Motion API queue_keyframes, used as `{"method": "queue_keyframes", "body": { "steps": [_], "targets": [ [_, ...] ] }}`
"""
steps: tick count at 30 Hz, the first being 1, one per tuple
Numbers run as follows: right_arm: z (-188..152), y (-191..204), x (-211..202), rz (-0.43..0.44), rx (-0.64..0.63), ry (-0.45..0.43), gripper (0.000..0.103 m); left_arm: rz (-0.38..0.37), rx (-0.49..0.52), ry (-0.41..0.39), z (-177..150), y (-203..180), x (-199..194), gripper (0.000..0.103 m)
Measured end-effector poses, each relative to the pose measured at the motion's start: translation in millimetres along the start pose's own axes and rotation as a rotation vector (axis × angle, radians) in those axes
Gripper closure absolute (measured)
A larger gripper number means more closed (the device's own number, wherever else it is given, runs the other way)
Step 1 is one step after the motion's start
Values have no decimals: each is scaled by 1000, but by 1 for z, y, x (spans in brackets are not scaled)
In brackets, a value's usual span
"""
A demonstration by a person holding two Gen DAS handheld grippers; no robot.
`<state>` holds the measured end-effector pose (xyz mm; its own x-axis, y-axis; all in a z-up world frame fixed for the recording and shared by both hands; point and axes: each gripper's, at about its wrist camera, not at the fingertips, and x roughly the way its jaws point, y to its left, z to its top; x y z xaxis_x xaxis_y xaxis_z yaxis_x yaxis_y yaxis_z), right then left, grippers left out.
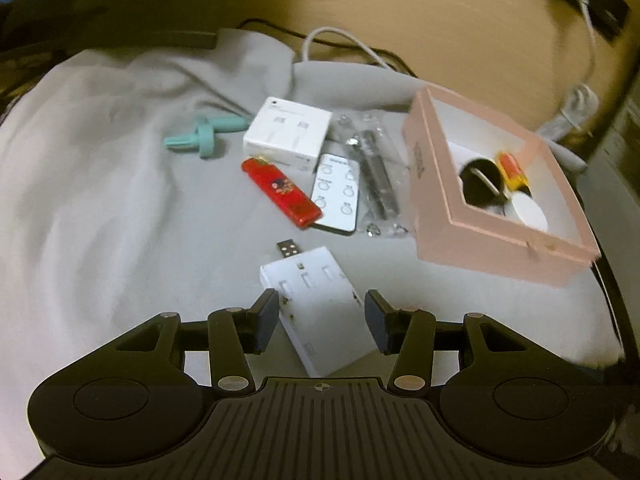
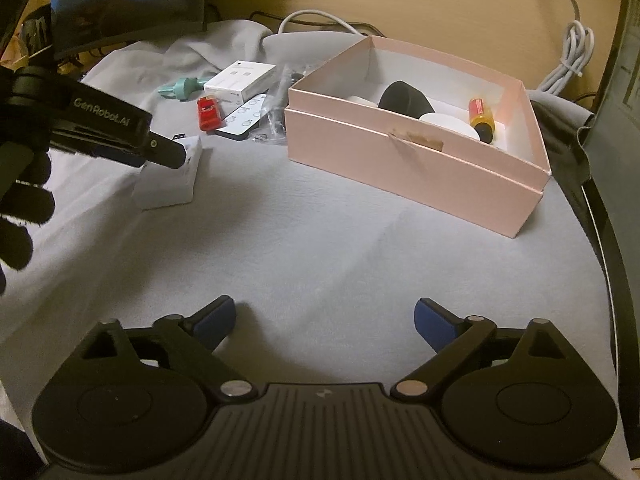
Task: Organize rigid objects
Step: 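Grasp the white USB hub with the left tool and lift it, then grasp the teal plastic crank part with the right tool while the left tool holds the hub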
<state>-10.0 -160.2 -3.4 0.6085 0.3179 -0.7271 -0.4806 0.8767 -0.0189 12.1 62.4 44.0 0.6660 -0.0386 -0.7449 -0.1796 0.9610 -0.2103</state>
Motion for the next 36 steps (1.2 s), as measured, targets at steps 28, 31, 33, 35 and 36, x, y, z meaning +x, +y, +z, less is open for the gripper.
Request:
{"method": "queue_keyframes", "body": {
  "steps": [28, 31, 33, 35, 36],
  "targets": [
    [-13, -13, -1, 92, -42, -61, 0, 148, 43, -81, -15, -31, 19, 82],
    [-12, -11, -1, 86, -46, -58, 0, 129, 59, -138, -22, -21, 3, 82],
    [-8, -8, 0, 78, -56, -45, 0, 97, 45, -156, -24, -8, -9, 82],
    [1, -2, 2, 72, -71, -24, 7, 48, 22, -154, -26, 9, -19, 82],
    [8, 3, 2, 75, -82, -19, 12, 23, 17, -148, -26, 19, -24, 82]
  ]
}}
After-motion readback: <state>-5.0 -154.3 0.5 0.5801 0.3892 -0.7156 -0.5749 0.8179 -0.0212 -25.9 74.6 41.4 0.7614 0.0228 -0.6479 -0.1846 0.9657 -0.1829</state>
